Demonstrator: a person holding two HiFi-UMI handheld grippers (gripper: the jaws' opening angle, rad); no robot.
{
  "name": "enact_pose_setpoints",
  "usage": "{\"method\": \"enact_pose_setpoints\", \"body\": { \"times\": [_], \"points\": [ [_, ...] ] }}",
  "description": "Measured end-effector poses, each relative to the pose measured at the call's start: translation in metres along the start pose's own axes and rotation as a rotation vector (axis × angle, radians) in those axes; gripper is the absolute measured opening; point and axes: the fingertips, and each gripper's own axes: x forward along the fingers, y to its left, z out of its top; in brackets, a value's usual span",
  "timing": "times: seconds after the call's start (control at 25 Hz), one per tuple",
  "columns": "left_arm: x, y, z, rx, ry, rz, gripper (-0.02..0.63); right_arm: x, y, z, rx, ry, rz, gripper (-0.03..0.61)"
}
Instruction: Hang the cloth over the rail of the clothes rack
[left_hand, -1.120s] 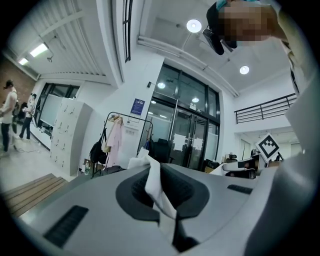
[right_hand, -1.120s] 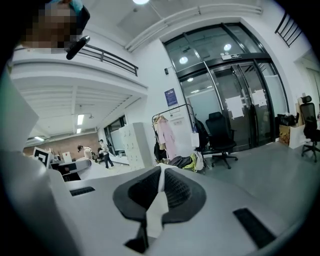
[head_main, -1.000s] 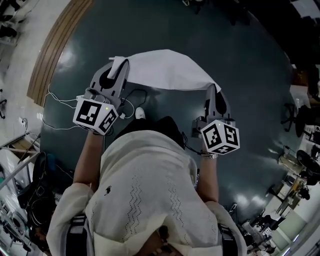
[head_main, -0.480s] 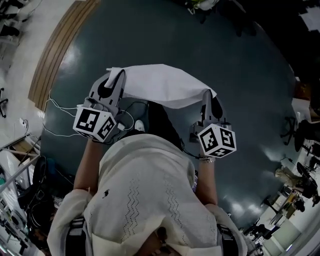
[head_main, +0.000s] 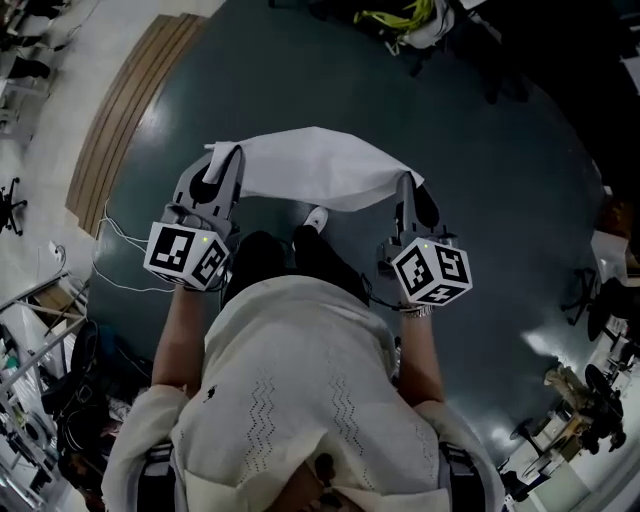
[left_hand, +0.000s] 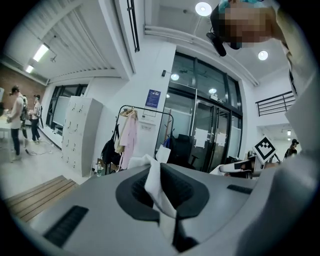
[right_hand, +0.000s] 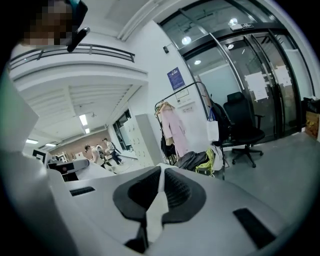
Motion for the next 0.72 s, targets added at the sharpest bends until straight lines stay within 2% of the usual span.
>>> {"method": "enact_pose_setpoints", "body": {
  "times": [0.16,0.28,0.52,0.72],
  "points": [
    [0.025,0.011,0.009,-0.042,-0.015,0.047,0.017,0.033,-0.01,0.029,0.016,0.002,0.054,0.025],
    [0.044,0.023,0.02,-0.046,-0.025,0.062,0.017,0.047,-0.014,0.046,0.022,-0.02,0.06,0.025],
    [0.101,0.05,0.033,-0.027,-0.028,0.026,0.017,0.093,-0.031,0.055,0.047,-0.005,0.026,0.025],
    [0.172,0.112,0.031,-0.043,-0.002,-0.031,0.017,0.163,-0.031,0.071,0.02,-0.013,-0.04,0.025]
  ]
}}
